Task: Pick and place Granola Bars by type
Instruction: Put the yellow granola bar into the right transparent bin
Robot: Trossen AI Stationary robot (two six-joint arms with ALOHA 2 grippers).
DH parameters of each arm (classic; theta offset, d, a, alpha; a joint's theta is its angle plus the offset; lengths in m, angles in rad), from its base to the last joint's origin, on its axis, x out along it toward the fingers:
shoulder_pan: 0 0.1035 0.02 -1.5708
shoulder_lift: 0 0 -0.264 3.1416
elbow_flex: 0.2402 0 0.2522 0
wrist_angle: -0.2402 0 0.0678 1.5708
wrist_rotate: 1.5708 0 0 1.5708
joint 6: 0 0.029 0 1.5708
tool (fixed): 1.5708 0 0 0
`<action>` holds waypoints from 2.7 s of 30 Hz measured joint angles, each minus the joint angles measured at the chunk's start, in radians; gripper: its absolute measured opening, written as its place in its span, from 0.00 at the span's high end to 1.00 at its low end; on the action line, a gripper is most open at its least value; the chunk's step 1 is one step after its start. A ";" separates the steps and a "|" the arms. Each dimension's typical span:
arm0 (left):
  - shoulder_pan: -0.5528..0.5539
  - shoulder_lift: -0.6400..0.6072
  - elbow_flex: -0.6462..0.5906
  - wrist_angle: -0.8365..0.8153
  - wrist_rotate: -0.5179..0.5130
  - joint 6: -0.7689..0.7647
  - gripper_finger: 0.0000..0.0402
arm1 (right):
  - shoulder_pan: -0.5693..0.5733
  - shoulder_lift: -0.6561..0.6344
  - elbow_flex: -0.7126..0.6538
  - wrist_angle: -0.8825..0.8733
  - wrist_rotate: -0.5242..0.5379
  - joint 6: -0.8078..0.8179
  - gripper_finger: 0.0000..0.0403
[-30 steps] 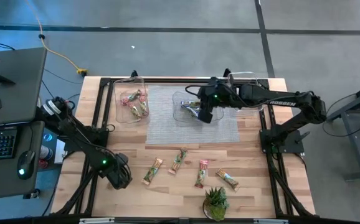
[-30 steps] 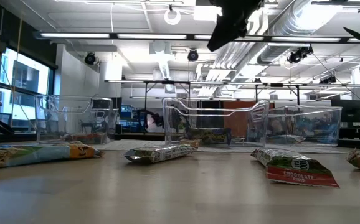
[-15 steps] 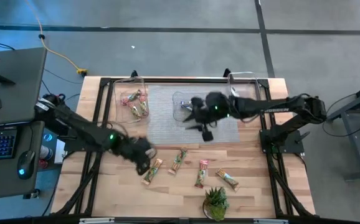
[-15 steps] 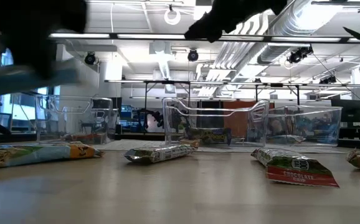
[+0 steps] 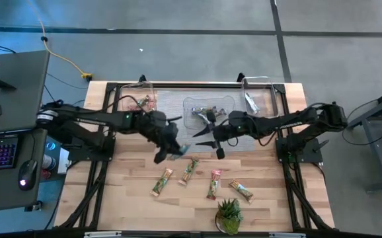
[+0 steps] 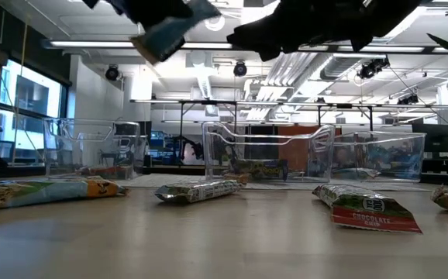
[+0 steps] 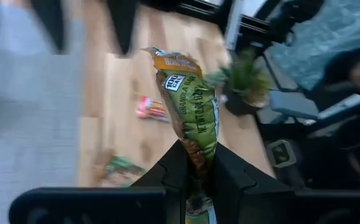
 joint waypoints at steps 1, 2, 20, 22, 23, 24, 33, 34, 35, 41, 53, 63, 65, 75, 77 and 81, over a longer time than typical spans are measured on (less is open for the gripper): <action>0.018 0.007 0.000 0.003 0.001 0.007 0.90 | -0.001 0.000 -0.002 0.021 0.000 0.012 0.68; 0.034 0.017 0.000 0.008 0.001 0.013 0.90 | -0.001 0.000 -0.002 0.029 0.000 0.020 0.68; 0.100 0.126 -0.002 0.173 0.052 0.200 0.90 | -0.001 0.000 -0.002 0.043 -0.009 0.108 0.68; 0.100 0.126 -0.002 0.198 0.051 0.200 0.90 | 0.000 0.000 -0.002 0.041 -0.012 0.108 0.68; 0.101 0.126 -0.002 0.211 0.051 0.200 0.90 | 0.000 0.000 -0.002 0.041 -0.011 0.111 0.68; 0.101 0.126 -0.002 0.225 0.051 0.200 0.90 | 0.000 0.000 -0.002 0.042 -0.008 0.123 0.68; 0.100 0.126 -0.001 0.243 0.024 0.200 0.90 | 0.000 0.000 -0.002 0.043 -0.004 0.153 0.69; 0.100 0.126 -0.001 0.251 0.018 0.200 0.90 | 0.000 0.000 -0.002 0.043 -0.007 0.153 0.71; 0.100 0.126 -0.001 0.259 0.012 0.200 0.90 | 0.000 0.000 -0.002 0.043 -0.009 0.153 0.72; 0.100 0.126 -0.002 0.285 0.003 0.208 0.90 | 0.000 0.000 -0.001 0.045 -0.017 0.153 0.82; 0.099 0.126 -0.002 0.268 -0.047 0.221 0.88 | -0.001 0.000 -0.001 0.040 -0.011 0.145 0.90; 0.099 0.126 -0.002 0.254 -0.191 0.221 0.66 | -0.001 0.000 -0.001 -0.060 0.109 0.151 0.94; 0.099 0.126 -0.002 0.243 -0.258 0.220 0.62 | -0.002 0.001 -0.001 -0.072 0.138 0.151 0.94; 0.099 0.125 -0.001 0.144 -0.412 0.222 0.49 | -0.002 -0.032 -0.003 -0.334 0.691 0.140 0.94; 0.099 0.125 -0.001 0.144 -0.412 0.222 0.48 | -0.002 -0.072 -0.003 -0.371 0.826 0.096 0.95; 0.100 0.124 -0.001 0.138 -0.412 0.222 0.48 | -0.007 -0.186 -0.002 -0.390 0.921 0.020 0.92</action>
